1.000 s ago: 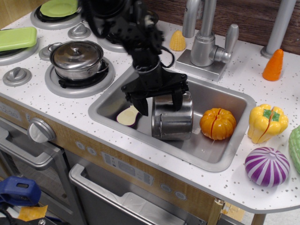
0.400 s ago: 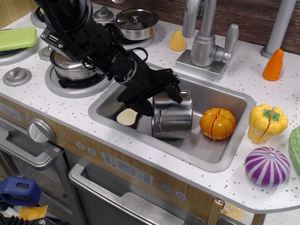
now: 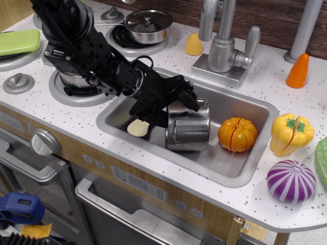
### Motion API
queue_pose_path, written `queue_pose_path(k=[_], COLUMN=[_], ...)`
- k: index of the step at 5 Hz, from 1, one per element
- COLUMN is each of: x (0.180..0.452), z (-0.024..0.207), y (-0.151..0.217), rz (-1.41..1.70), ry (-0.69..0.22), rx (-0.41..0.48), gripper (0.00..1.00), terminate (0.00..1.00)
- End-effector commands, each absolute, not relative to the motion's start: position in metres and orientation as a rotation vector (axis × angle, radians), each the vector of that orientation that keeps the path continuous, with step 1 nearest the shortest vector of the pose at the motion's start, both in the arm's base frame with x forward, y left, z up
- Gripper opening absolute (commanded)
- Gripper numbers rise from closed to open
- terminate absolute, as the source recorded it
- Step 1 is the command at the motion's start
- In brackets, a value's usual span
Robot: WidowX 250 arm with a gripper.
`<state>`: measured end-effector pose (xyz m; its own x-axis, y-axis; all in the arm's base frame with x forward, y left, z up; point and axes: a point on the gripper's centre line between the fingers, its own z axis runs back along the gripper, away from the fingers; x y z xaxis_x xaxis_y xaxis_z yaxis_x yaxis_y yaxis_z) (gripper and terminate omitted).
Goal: Flip pot upright in sink
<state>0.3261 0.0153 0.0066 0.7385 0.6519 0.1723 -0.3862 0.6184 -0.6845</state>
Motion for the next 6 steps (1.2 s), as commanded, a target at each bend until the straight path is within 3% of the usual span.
queue_pose_path(k=[1,2,4,5,6], x=[0.331,0.331,0.331,0.331,0.338], z=[0.017,0.018,0.017,0.019,0.029], y=[0.023,0.025,0.023,0.022,0.02], rz=[0.616,0.63,0.662,0.651,0.581], ry=[-0.479,-0.474,-0.476,-0.462,-0.37], rx=[-0.74,-0.765,-0.83,-0.797,-0.678], gripper=[1.0,0.0,0.0,0.0,0.0], terminate=[0.0,0.0,0.0,0.0,0.0])
